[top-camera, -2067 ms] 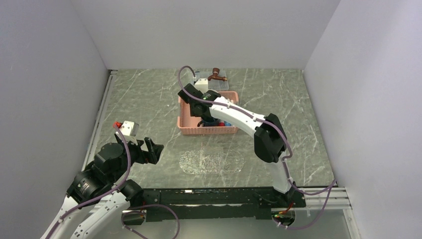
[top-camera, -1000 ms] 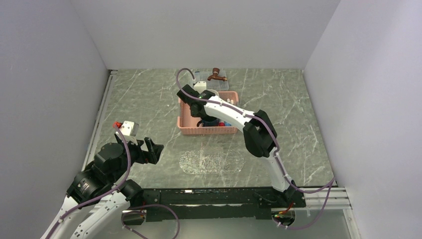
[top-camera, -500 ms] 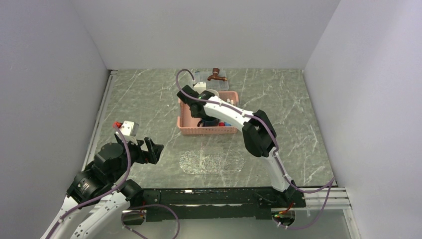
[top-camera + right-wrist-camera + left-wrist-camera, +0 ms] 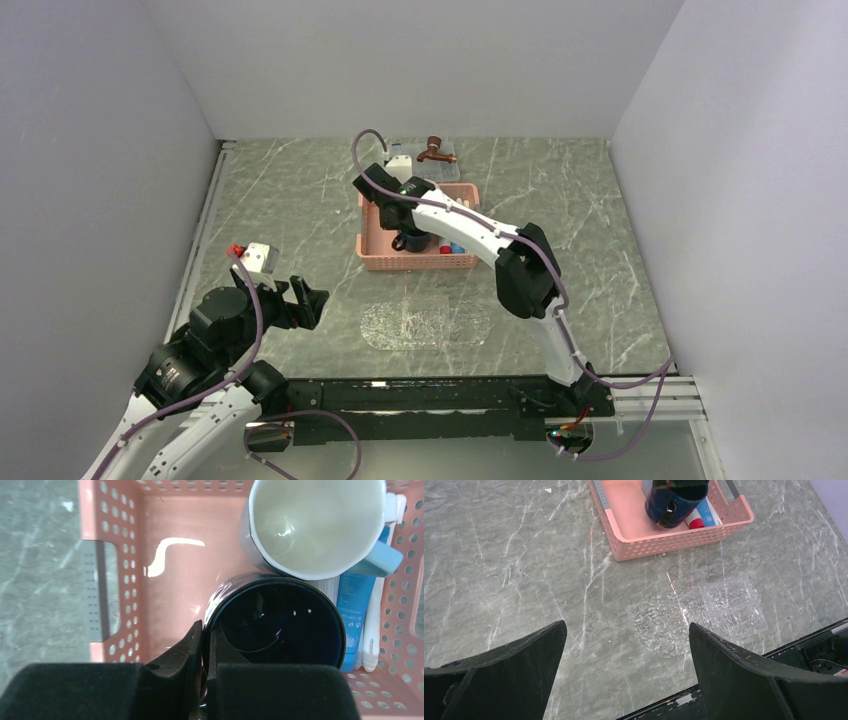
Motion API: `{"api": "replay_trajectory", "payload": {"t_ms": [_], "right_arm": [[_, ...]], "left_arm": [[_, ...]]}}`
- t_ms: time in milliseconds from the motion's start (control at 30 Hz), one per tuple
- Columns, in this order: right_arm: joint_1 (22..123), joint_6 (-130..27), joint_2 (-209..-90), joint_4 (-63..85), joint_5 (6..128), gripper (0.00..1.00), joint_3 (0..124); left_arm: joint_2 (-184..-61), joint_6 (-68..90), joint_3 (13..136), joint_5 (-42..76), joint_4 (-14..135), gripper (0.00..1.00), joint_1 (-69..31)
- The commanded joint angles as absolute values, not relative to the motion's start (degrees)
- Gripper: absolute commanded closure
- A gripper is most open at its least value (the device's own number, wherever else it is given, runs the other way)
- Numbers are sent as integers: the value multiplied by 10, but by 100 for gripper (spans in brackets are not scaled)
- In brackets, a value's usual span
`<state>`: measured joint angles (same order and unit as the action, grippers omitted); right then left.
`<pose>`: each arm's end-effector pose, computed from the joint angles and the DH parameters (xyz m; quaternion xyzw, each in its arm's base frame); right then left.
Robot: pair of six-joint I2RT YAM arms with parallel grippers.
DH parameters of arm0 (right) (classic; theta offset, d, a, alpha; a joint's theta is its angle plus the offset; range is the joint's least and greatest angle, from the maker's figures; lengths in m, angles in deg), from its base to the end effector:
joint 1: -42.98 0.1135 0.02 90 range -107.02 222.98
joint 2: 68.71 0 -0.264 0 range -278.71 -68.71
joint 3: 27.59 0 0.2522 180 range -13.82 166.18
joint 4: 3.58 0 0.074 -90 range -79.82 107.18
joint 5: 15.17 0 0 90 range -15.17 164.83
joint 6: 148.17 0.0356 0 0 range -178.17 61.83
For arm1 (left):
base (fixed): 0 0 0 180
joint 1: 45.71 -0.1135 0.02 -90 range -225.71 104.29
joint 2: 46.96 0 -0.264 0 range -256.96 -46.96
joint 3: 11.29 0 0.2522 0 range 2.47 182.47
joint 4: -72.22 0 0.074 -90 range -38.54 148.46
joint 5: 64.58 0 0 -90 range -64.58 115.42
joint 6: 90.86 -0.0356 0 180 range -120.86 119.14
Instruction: Prepare toiletry sets of a toothbrush and toothpaste on the tray
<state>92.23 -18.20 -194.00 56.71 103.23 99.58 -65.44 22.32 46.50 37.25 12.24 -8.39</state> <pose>0.3260 0.3524 0.2476 -0.0089 0.9352 0.0173 0.3536 0.0574 -0.0346 0.3185 0.0425 0.8191 -0.2118 0.5314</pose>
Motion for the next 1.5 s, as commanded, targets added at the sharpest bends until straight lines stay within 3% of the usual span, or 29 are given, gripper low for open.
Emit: {"api": "replay_trajectory", "payload": {"t_ms": [0, 500, 1133, 1467], "right_arm": [[930, -199, -1874, 553, 1077, 100, 1049], [970, -250, -1784, 587, 1111, 100, 1052], [981, -515, -1409, 478, 932, 100, 635], [991, -619, -1249, 484, 822, 100, 498]], "left_arm": [[-649, 219, 466, 369, 138, 1, -86], [-653, 218, 467, 368, 138, 1, -88], [-653, 218, 466, 365, 138, 1, -87], [-654, 217, 466, 363, 139, 1, -88]]}}
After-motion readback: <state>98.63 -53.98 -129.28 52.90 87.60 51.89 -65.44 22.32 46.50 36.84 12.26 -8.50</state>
